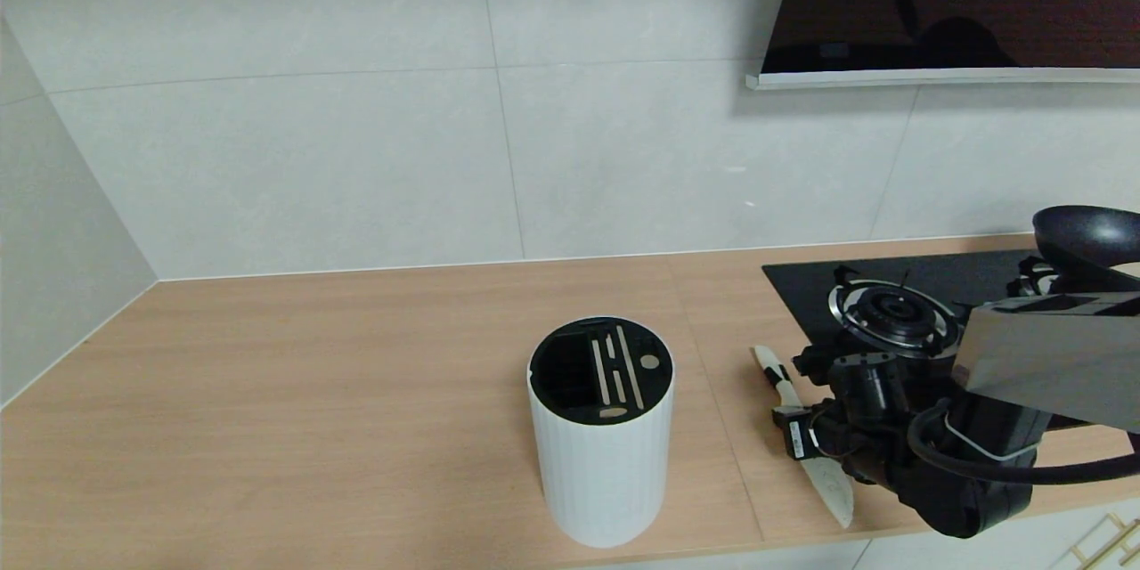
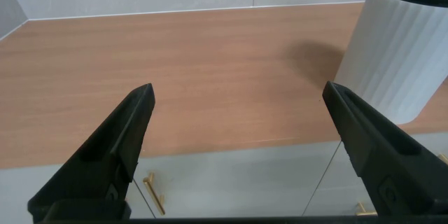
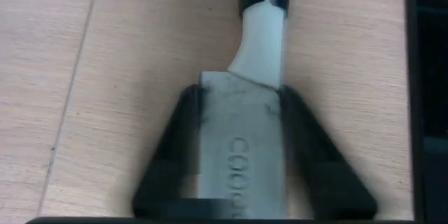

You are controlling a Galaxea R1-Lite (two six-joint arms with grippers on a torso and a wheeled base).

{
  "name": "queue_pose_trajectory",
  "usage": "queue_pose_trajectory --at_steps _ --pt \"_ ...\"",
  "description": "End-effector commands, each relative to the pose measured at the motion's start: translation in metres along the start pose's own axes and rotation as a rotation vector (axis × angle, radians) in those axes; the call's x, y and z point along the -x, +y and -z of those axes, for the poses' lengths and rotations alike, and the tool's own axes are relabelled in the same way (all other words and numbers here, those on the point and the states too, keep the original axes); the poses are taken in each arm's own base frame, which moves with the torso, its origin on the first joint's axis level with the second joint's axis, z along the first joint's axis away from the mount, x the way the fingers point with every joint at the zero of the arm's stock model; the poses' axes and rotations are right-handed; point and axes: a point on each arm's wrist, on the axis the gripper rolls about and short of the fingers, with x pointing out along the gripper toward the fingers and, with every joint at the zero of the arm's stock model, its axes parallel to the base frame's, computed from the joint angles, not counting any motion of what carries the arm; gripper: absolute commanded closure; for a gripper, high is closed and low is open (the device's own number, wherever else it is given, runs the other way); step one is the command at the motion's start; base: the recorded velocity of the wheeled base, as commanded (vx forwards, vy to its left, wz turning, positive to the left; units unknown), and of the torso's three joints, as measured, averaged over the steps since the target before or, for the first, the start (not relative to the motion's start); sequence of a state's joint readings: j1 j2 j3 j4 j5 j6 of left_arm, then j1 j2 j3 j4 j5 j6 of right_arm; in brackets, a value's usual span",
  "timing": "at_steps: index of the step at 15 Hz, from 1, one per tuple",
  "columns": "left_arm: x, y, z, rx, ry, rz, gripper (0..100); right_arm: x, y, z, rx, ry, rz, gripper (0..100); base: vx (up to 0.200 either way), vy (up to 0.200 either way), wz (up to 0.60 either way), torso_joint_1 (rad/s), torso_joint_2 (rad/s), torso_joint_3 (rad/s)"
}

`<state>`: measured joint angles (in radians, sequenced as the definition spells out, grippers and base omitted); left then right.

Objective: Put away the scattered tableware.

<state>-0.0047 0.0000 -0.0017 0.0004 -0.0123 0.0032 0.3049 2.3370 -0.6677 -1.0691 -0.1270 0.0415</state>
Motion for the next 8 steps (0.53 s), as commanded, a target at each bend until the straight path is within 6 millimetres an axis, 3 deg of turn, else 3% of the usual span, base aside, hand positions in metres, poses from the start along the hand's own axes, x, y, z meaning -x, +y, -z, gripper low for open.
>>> queue_pose_trajectory --at_steps 1,5,8 --pt "0.000 0.000 0.000 0.000 0.001 0.000 0 0.000 0.000 0.001 0.002 0.004 0.005 100 0.000 0.000 0.00 0.000 0.00 0.000" --pt "0.000 0.000 0.000 0.000 0.000 0.000 0 0.002 0.000 -0.004 -0.001 -0.013 0.007 100 0.000 0.000 0.00 0.000 0.00 0.000" --pt "0.000 0.000 0.000 0.000 0.001 0.000 0 0.025 -0.002 -0.030 -0.020 -0.102 0.029 100 0.000 0.000 0.00 0.000 0.00 0.000"
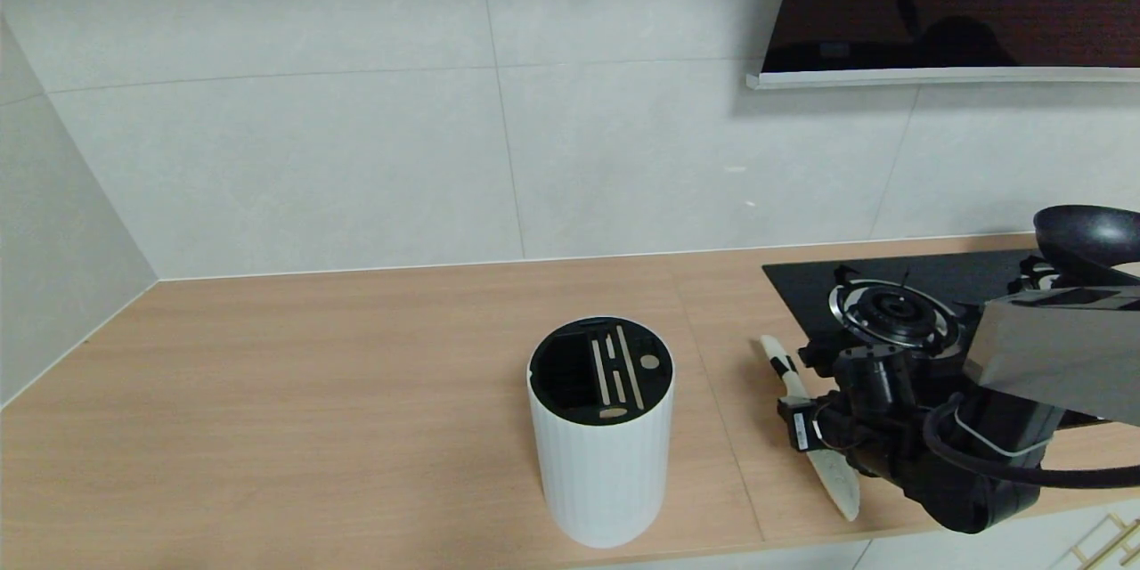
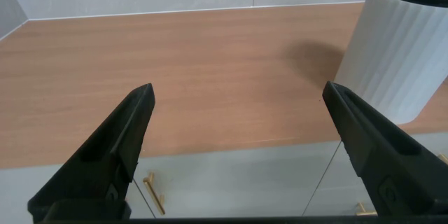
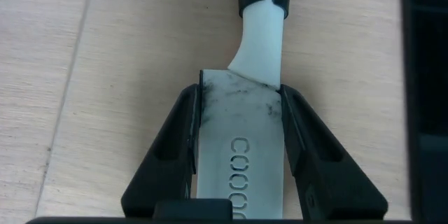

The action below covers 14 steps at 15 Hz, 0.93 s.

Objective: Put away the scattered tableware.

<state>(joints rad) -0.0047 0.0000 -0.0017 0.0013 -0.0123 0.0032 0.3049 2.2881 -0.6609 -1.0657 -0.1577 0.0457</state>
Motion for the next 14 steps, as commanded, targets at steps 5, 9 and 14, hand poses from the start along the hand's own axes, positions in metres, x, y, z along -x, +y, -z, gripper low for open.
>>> queue_pose_trajectory --at_steps 5,9,14 --pt "0.000 0.000 0.000 0.000 0.000 0.000 0 0.072 0.001 -0.063 -0.027 -0.232 -0.033 100 0.000 0.000 0.00 0.000 0.00 0.000" --pt "0.000 0.000 0.000 0.000 -0.001 0.000 0 0.104 0.005 -0.071 -0.017 -0.292 -0.072 100 0.000 0.000 0.00 0.000 0.00 0.000" --pt "0.000 0.000 0.000 0.000 -0.001 0.000 0 0.110 0.013 -0.096 -0.003 -0.385 -0.095 100 0.000 0.000 0.00 0.000 0.00 0.000"
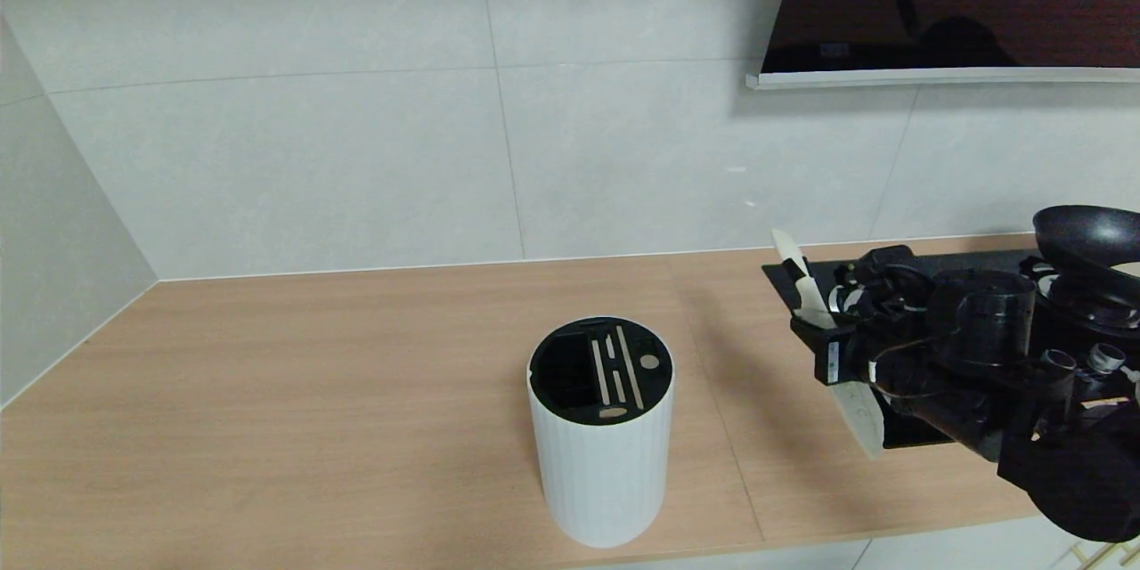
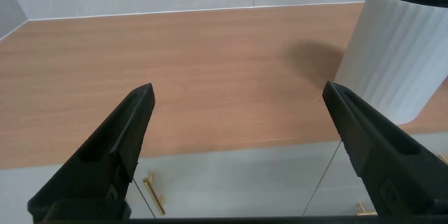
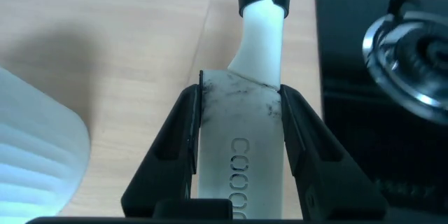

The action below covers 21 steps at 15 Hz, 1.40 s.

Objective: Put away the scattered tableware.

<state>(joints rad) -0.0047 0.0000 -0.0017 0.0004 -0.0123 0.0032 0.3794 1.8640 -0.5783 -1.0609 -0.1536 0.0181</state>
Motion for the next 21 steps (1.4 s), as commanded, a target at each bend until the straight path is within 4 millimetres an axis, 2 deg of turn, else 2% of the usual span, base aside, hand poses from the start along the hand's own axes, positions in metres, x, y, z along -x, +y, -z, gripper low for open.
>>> queue_pose_trajectory --at_steps 1,5,7,11,13,17,19,21 --pt "0.000 0.000 0.000 0.000 0.001 0.000 0 -0.002 0.008 -0.024 -0.007 -0.074 -0.025 100 0.000 0.000 0.00 0.000 0.00 0.000" --pt "0.000 0.000 0.000 0.000 0.001 0.000 0 -0.010 0.042 -0.082 -0.002 -0.111 -0.112 100 0.000 0.000 0.00 0.000 0.00 0.000" --pt "0.000 0.000 0.000 0.000 0.001 0.000 0 -0.006 0.056 -0.101 -0.008 -0.146 -0.150 100 0.000 0.000 0.00 0.000 0.00 0.000" --pt "0.000 0.000 0.000 -0.001 0.000 0.000 0 0.016 0.075 -0.103 -0.069 -0.152 -0.223 100 0.000 0.000 0.00 0.000 0.00 0.000" --pt "0.000 0.000 0.000 -0.008 0.001 0.001 0 0.036 0.085 -0.109 -0.074 -0.173 -0.277 100 0.000 0.000 0.00 0.000 0.00 0.000" --pt "0.000 0.000 -0.003 -0.017 -0.017 0.004 0 0.057 0.108 -0.102 -0.057 -0.157 -0.369 100 0.000 0.000 0.00 0.000 0.00 0.000" --pt "0.005 -0.001 -0.016 -0.018 -0.063 0.027 0 0.060 0.118 -0.097 -0.047 -0.142 -0.401 100 0.000 0.000 0.00 0.000 0.00 0.000" --pt "0.007 -0.003 -0.048 -0.013 -0.041 0.128 0 0.061 0.124 -0.094 -0.043 -0.134 -0.418 100 0.000 0.000 0.00 0.000 0.00 0.000"
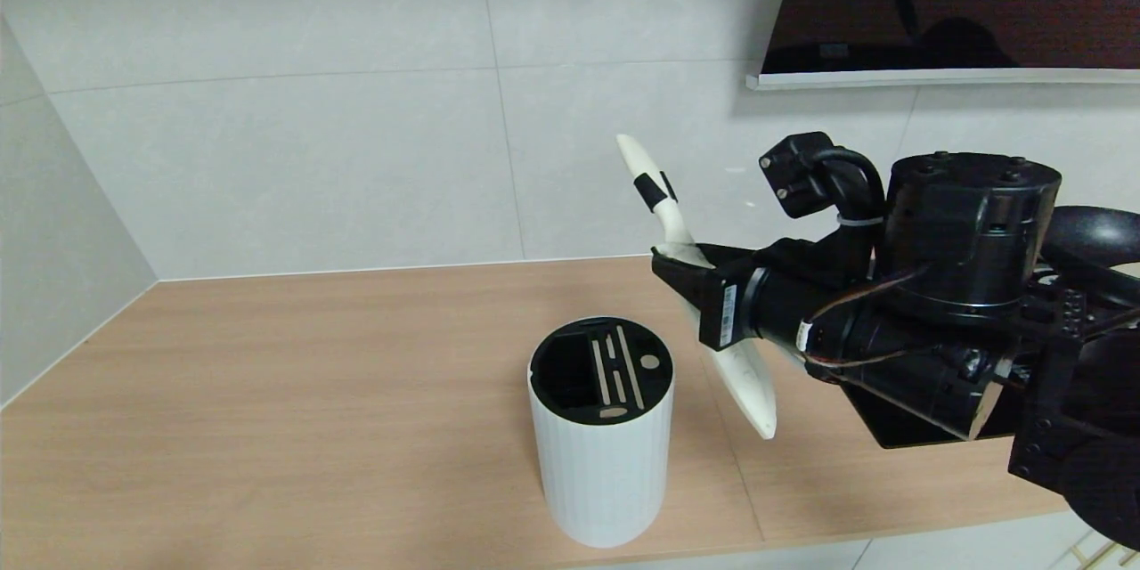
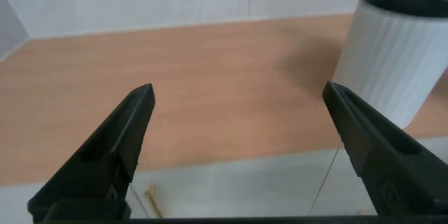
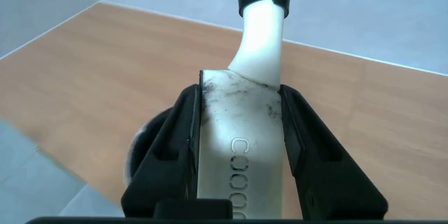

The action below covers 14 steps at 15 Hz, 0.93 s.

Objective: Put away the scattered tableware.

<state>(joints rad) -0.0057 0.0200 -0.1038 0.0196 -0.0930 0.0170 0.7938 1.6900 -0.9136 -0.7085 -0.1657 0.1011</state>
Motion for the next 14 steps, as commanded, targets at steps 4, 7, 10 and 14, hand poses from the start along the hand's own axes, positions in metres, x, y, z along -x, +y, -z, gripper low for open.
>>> queue_pose_trajectory --at_steps 4,7,10,14 --pt "-0.048 0.001 -0.093 0.035 0.157 0.224 0 0.000 0.007 0.003 -0.016 0.009 -0.023 100 0.000 0.000 0.00 0.000 0.00 0.000" --pt "-0.094 0.004 -0.127 0.049 0.230 0.280 0 0.000 0.008 0.002 -0.018 0.005 -0.025 100 0.000 0.000 0.00 0.000 0.00 0.000" --pt "-0.146 0.000 -0.148 0.068 0.303 0.376 0 0.000 0.009 0.002 -0.018 0.002 -0.028 100 0.000 0.000 0.00 0.000 0.00 0.000" --pt "-0.188 -0.022 -0.142 0.184 0.354 0.500 0 -0.006 0.009 0.005 -0.021 -0.018 -0.035 100 0.000 0.000 0.00 0.000 0.00 0.000"
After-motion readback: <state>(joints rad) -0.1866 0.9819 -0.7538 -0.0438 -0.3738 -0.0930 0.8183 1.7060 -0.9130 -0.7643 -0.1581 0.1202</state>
